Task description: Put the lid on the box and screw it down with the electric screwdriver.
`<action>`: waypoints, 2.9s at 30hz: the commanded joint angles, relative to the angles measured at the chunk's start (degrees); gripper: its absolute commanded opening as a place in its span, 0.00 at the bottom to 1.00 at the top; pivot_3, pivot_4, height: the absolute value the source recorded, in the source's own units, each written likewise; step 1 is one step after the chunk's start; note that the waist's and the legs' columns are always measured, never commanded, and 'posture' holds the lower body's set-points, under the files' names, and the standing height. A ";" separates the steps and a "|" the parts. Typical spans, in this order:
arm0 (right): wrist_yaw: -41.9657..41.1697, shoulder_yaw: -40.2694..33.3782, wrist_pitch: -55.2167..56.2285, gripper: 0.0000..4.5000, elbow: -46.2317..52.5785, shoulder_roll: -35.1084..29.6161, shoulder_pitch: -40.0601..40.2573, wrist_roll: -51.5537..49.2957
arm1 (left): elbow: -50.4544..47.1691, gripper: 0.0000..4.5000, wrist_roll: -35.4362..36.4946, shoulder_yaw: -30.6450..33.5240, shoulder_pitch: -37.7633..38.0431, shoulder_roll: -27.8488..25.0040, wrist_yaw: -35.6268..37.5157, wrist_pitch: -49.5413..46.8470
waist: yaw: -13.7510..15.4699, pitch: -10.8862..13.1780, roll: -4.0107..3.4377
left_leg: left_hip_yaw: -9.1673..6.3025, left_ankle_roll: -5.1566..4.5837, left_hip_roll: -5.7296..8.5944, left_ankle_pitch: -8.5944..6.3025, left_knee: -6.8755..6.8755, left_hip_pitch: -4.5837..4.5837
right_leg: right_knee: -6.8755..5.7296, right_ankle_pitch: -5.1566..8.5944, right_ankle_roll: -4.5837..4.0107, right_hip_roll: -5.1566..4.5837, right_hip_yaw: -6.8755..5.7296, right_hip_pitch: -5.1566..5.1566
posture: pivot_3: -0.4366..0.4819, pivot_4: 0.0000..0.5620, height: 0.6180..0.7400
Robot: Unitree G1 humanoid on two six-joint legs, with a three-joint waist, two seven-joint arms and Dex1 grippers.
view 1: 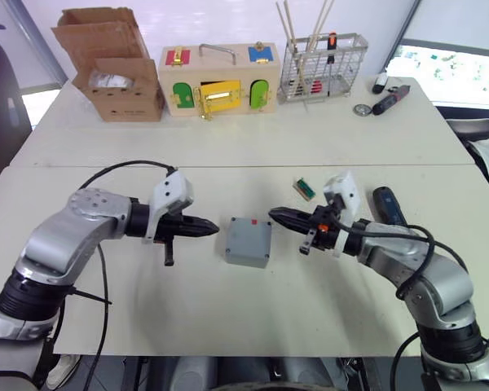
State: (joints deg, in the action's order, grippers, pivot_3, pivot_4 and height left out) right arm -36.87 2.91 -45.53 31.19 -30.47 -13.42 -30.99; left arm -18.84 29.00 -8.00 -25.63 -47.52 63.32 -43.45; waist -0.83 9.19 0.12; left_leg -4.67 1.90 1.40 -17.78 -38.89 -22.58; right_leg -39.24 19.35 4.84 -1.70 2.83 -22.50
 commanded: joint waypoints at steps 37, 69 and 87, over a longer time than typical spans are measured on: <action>-0.98 3.31 3.97 0.19 -2.91 -1.37 -0.54 3.31 | -3.30 0.00 1.14 0.45 0.21 1.85 -2.96 -0.96 | 0.04 0.00 0.00 | 0.00 0.00 0.00 0.00 0.00 0.00 | 0.01 0.00 0.00 0.00 -0.01 0.01 | 0.48 0.27 1.00; -6.27 -9.57 -46.97 0.95 -31.52 -50.89 -7.32 -19.90 | -4.14 0.00 -0.37 -8.41 -4.83 18.79 -6.47 5.45 | 1.18 0.01 -0.06 | 0.22 -0.16 -0.03 -0.09 -0.16 0.03 | 0.11 0.00 0.00 0.01 0.13 0.14 | 0.48 0.27 1.00; -11.47 18.02 -44.50 0.95 -44.54 -43.29 -25.88 -4.28 | -11.54 0.00 1.18 -7.18 2.84 19.40 -15.72 0.28 | 1.54 0.03 -0.10 | 0.20 -0.17 0.00 -0.09 -0.13 -0.07 | 0.15 0.00 0.00 -0.03 0.12 0.01 | 0.48 0.27 1.00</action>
State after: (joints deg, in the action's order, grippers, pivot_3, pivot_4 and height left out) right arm -48.24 20.34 -90.93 -12.37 -73.55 -38.77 -37.30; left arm -28.39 29.47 -16.07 -22.80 -28.10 48.05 -43.50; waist 0.71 9.22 0.02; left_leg -4.48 1.74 1.39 -17.87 -39.02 -22.64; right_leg -39.08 19.35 4.83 -1.72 2.95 -22.48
